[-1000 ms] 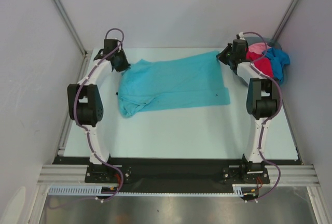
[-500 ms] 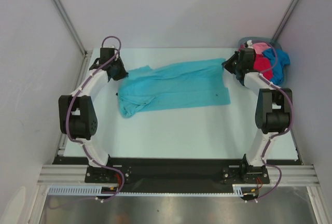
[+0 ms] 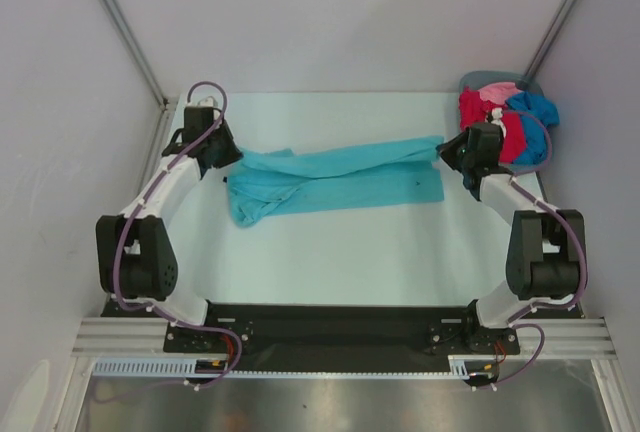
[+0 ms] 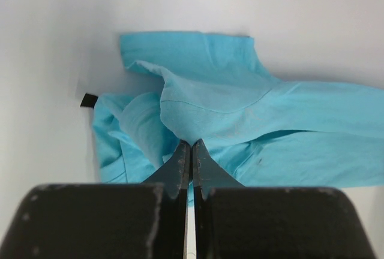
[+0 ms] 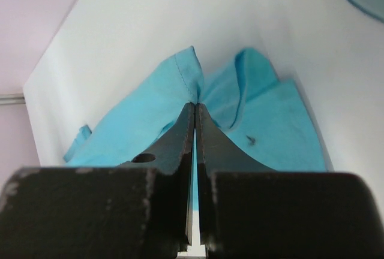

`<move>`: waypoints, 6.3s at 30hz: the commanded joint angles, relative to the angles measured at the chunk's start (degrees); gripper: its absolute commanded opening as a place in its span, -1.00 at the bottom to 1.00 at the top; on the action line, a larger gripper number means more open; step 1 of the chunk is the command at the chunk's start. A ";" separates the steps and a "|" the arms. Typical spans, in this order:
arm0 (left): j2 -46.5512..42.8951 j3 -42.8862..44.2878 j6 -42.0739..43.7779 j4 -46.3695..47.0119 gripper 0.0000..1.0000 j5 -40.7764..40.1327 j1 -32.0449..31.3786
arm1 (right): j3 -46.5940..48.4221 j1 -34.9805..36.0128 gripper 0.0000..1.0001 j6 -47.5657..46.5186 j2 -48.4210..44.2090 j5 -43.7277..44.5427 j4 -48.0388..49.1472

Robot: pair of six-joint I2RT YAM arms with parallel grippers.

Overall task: Fold and stack the t-shirts
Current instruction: Fold the tshirt

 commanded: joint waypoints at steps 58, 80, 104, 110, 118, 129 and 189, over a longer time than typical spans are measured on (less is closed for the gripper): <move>4.19 1.79 -0.36 5.04 -0.99 -4.43 -0.65 | 9.37 -0.18 -1.00 1.22 16.01 0.24 5.73; -2.68 -5.07 -0.36 3.81 -0.99 -6.36 0.06 | 2.52 -1.68 -1.00 2.36 11.70 0.33 7.22; -11.54 -6.98 -5.28 1.26 1.00 -3.63 -1.87 | 10.25 1.13 0.58 0.08 2.46 1.65 -8.03; -13.14 -14.56 -8.71 1.18 0.99 -8.46 -7.76 | 6.58 2.10 0.57 1.66 0.72 0.50 -11.16; -9.98 -16.77 -12.13 -1.80 1.00 -18.48 -8.29 | -4.68 -0.10 0.58 0.87 -3.33 1.21 -6.49; 1.62 -8.07 -7.05 -2.52 0.99 -18.58 -4.34 | -8.55 -3.43 0.57 2.27 -2.19 -1.25 -2.19; 8.31 -7.18 -0.80 -0.67 -0.99 6.04 4.28 | -0.38 -1.50 -1.00 0.34 13.46 -7.06 -0.78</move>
